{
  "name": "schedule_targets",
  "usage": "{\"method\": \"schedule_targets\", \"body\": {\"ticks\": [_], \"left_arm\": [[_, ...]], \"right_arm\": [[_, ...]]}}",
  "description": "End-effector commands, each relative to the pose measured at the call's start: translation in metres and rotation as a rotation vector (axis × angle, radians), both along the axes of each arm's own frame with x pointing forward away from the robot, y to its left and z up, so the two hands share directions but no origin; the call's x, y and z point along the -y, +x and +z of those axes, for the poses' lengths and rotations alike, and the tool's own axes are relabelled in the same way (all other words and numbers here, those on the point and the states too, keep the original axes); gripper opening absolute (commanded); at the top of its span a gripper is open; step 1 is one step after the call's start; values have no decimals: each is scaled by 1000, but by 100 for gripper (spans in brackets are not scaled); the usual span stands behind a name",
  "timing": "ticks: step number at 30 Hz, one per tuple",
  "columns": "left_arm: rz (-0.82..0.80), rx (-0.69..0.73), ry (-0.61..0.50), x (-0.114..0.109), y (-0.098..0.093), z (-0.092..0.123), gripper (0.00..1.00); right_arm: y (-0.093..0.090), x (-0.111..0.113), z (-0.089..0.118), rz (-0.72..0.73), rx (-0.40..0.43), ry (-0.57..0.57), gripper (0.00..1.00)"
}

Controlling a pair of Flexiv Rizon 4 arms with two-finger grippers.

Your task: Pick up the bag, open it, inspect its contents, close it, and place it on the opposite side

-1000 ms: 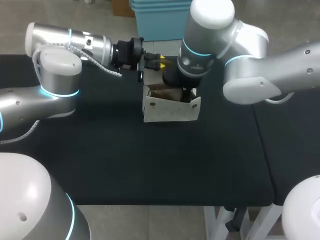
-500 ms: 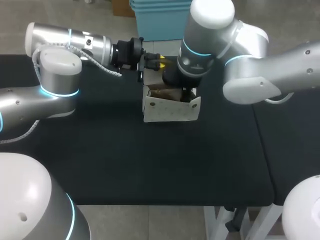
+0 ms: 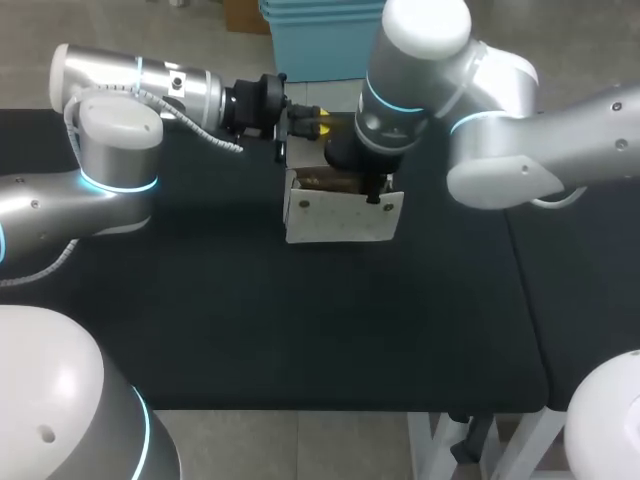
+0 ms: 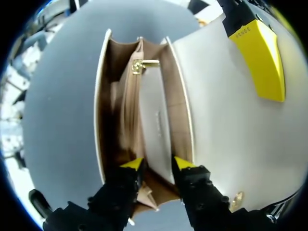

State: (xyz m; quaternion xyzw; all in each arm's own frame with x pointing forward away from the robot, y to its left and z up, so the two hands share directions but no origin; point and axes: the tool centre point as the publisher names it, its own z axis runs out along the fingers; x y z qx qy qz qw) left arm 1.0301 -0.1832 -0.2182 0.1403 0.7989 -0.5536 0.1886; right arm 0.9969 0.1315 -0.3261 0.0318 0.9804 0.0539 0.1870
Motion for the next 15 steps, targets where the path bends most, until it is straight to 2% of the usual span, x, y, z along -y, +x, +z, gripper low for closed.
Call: {"method": "schedule_targets", "body": {"ticks": [1,12,15], "left_arm": [[-2,2,-5,7,-2,2,0],[11,19,-1,7,-2,2,0],[17,22,-8,5,-3,6,0]], "right_arm": [[-2,-5,3,-8,40,4,38],[-14,-1,53,-25,192,-5,38],[-21,2,65,-36,232,-11,29]]}}
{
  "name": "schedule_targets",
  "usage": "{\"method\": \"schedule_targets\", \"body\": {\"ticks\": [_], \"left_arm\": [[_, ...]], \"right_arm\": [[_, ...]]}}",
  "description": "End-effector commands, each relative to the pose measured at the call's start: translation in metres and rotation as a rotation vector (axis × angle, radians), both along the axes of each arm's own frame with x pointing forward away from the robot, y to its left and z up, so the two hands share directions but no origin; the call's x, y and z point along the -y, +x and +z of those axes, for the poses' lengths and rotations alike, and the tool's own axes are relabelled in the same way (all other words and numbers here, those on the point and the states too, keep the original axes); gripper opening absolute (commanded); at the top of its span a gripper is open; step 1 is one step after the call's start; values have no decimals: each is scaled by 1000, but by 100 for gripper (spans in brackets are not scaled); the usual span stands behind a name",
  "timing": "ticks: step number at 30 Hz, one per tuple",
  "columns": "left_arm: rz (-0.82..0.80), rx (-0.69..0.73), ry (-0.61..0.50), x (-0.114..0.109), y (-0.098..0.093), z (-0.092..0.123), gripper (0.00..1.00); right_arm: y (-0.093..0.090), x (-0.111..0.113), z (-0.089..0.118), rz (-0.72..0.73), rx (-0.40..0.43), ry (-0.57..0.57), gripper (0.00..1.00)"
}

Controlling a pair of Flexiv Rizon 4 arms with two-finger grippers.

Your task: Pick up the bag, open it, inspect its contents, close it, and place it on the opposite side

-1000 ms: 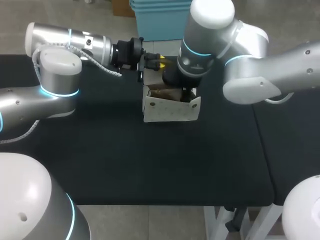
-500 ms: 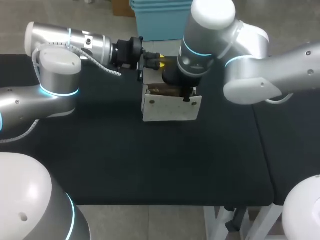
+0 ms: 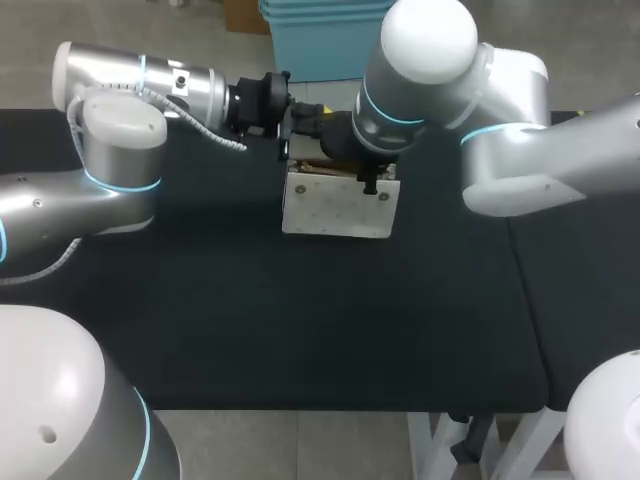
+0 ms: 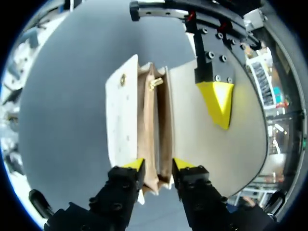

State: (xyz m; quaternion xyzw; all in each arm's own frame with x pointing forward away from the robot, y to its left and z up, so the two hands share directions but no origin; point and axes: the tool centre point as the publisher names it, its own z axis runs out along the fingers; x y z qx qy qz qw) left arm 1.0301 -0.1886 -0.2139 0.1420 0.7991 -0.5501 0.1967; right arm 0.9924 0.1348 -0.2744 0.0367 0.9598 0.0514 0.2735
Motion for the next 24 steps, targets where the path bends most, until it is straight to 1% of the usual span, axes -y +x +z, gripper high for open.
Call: {"method": "schedule_targets", "body": {"ticks": [1,3,4,11,14,17,21,24], "left_arm": [[11,5,-16,-1,-3,3,0],[14,-1,-24,-2,-3,4,0],[14,-8,-30,-2,-3,5,0],[9,-96,-72,-2,-4,14,0],[-7,-172,-90,0,-4,18,0],[-16,-246,-104,2,-1,17,0],[7,-304,-98,5,11,-1,0],[20,-314,-90,8,19,-17,0]], "right_arm": [[-20,6,17,-18,69,-3,24],[-25,7,23,-28,93,-4,7],[-27,8,26,-28,104,-6,0],[-46,14,38,-59,165,-21,0],[-56,16,42,-66,183,-30,0],[-61,16,44,-69,192,-37,0],[-73,15,45,-70,204,-53,0],[-78,15,39,-70,203,-57,0]]}}
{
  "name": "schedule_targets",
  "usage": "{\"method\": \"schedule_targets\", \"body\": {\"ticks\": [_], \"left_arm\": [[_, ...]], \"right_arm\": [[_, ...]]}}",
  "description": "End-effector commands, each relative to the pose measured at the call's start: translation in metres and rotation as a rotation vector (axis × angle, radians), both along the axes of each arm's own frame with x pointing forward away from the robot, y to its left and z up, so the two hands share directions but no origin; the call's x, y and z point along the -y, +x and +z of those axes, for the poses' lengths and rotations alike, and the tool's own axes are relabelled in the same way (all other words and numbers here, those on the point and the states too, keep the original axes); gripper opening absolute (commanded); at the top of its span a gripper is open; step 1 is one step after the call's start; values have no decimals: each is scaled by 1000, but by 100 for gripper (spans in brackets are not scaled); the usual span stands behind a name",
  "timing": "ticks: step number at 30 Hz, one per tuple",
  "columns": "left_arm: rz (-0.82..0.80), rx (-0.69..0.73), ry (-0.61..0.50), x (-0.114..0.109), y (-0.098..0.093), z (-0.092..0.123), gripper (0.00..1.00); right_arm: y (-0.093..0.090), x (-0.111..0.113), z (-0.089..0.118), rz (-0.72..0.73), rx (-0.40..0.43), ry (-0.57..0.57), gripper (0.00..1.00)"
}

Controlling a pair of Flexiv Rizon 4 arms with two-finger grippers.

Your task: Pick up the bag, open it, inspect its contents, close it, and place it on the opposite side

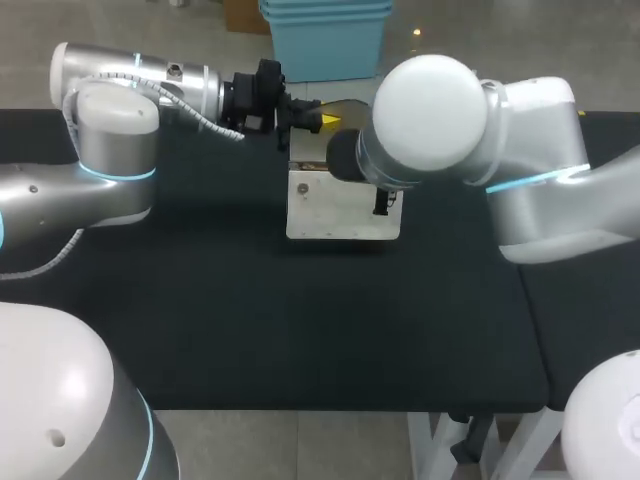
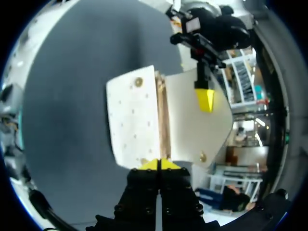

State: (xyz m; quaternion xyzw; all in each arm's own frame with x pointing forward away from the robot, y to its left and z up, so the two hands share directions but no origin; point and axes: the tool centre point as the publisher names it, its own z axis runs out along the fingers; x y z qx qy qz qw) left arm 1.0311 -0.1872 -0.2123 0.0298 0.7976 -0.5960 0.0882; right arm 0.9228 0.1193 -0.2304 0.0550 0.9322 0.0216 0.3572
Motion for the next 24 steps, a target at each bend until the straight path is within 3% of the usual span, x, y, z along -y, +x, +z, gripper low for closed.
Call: {"method": "schedule_targets", "body": {"ticks": [1,7,24], "left_arm": [[-22,-5,-4,11,20,-24,0],[-17,39,28,14,29,-46,0],[-133,281,-34,7,40,-67,0]], "right_arm": [[-10,-1,-7,-8,29,-4,0],[-16,-1,-22,-11,26,1,0],[-27,0,-84,-14,93,56,0]]}}
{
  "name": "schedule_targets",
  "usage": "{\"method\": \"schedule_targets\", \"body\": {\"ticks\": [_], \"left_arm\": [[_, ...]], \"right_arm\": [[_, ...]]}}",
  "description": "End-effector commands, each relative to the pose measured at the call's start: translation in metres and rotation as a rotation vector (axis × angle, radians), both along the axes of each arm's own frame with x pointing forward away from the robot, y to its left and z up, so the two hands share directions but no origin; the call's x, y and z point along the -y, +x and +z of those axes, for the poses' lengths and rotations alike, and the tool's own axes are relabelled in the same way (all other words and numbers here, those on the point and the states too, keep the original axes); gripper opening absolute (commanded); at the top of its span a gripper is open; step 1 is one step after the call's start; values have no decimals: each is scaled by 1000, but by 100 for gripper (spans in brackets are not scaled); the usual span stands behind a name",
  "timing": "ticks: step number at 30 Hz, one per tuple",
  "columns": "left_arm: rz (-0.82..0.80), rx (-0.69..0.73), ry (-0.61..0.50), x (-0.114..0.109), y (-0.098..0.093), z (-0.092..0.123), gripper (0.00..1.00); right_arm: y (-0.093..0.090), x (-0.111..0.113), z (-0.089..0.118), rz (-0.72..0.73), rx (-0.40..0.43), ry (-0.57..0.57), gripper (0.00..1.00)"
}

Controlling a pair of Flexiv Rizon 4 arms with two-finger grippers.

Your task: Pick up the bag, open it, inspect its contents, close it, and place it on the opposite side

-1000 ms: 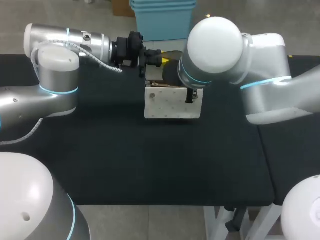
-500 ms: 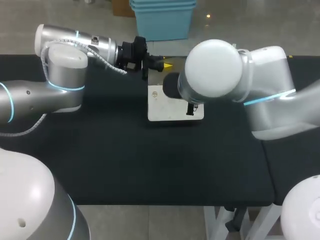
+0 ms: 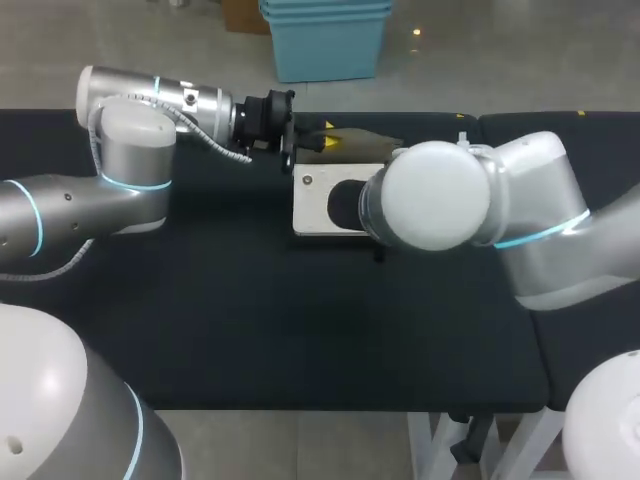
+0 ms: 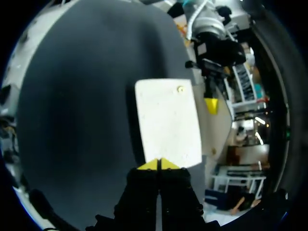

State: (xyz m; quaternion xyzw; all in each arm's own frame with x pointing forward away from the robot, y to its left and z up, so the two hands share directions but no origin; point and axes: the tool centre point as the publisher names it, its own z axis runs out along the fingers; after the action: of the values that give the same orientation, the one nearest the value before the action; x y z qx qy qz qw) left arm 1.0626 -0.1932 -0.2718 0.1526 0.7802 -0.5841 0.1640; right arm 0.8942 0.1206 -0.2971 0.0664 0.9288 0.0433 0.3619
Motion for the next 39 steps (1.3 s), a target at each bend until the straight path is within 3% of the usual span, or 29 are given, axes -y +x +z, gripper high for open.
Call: {"method": "schedule_targets", "body": {"ticks": [1,3,16,24,34,38,39], "left_arm": [[-43,10,-50,1,9,-8,0],[-44,9,-50,1,10,-9,0],[-44,9,-50,1,10,-9,0],[-60,47,-7,0,13,-15,0],[-86,43,26,2,13,-19,0],[-101,38,30,3,12,-22,0],[-106,39,31,4,12,-22,0]], "right_arm": [[1,2,-20,-10,79,23,0],[2,1,-27,-22,43,44,0],[2,1,-27,-22,43,44,0],[-4,-3,-48,-100,133,39,0],[8,-14,-64,-86,161,25,0],[12,-12,-70,-93,168,27,25],[13,-12,-71,-99,172,22,27]]}}
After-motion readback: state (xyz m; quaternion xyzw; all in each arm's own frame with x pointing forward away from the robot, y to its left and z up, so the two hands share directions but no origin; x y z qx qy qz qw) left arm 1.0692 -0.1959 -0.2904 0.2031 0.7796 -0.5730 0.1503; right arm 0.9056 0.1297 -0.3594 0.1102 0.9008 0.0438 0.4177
